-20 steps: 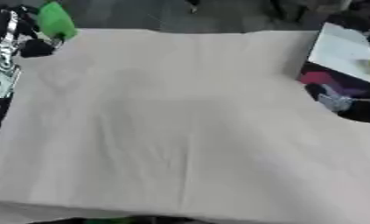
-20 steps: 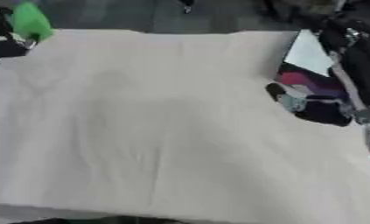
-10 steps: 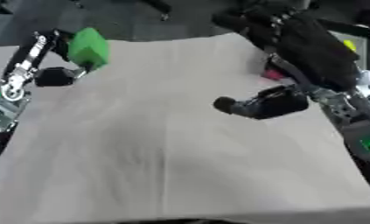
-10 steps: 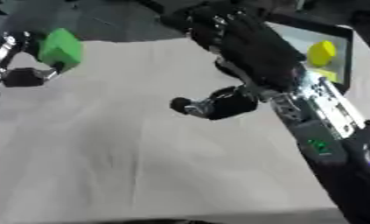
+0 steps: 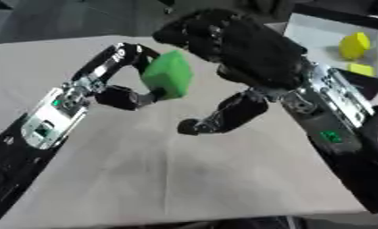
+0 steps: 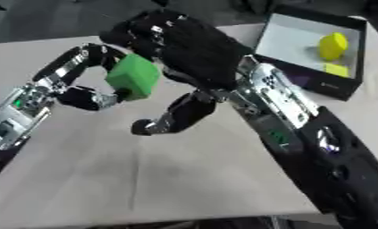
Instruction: Pick up the objects with one hand, pass them to the other hand, and then place them into the box on the other side of the table.
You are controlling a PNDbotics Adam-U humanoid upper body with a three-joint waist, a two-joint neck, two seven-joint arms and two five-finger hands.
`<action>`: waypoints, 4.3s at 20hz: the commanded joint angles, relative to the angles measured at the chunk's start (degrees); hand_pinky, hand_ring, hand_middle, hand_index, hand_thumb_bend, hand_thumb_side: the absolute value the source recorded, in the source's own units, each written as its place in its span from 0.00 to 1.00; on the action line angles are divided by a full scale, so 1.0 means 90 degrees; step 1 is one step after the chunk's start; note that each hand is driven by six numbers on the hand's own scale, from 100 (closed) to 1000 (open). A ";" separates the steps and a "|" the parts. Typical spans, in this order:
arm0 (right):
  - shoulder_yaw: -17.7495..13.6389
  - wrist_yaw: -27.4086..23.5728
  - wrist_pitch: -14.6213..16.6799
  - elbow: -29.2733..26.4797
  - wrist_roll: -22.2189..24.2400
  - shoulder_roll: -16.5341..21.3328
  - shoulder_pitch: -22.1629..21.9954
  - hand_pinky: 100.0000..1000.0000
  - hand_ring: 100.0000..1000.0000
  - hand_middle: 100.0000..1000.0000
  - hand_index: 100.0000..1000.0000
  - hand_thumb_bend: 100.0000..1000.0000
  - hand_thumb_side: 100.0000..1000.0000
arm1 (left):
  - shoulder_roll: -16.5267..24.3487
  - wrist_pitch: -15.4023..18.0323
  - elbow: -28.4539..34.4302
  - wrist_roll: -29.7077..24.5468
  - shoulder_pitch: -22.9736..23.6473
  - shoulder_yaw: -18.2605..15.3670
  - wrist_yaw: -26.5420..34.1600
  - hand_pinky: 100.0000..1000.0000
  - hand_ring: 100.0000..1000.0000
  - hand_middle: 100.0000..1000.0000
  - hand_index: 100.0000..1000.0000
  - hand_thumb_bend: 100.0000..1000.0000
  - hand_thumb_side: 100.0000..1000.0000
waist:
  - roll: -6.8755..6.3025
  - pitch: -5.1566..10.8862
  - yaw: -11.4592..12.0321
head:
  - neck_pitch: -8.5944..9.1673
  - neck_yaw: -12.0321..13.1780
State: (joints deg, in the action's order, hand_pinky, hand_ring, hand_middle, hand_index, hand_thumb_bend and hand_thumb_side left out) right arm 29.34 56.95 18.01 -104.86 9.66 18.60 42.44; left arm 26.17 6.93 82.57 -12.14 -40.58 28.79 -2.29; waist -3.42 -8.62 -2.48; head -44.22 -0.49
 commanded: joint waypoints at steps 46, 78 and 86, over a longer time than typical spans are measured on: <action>-0.0128 0.0478 -0.0771 0.0869 -0.1177 0.0241 -0.0208 0.00 0.10 0.18 0.34 0.00 0.34 | 0.0255 -0.1448 0.1041 -0.2850 -0.0148 -0.0850 0.1268 0.64 0.44 0.43 0.56 0.00 0.20 | 0.0105 0.0157 0.0093 | 0.0012 -0.0250; -0.3393 -0.0852 -0.4478 0.7582 -0.3275 0.1963 0.0923 0.86 0.84 0.89 1.00 1.00 0.65 | 0.0054 -0.0572 0.2243 -0.0099 0.1880 -0.4046 0.1715 0.69 0.51 0.51 0.67 0.13 0.58 | 0.0185 -0.0092 0.1210 | 0.0015 -0.3127; -0.3364 0.0136 -0.4482 0.4743 -0.2696 0.2220 0.0207 0.90 0.88 0.95 1.00 1.00 0.62 | 0.0004 -0.0737 0.2225 0.0228 0.2126 -0.4357 0.1647 0.69 0.51 0.50 0.67 0.12 0.58 | 0.0332 0.0102 0.1018 | 0.0012 -0.2650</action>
State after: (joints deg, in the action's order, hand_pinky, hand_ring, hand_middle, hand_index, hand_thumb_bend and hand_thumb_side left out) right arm -1.08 56.43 -22.56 -57.06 -15.77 36.10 43.58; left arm 25.61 0.49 101.87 -10.48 -21.07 -9.56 12.91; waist -0.38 -8.56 6.56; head -44.26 -25.27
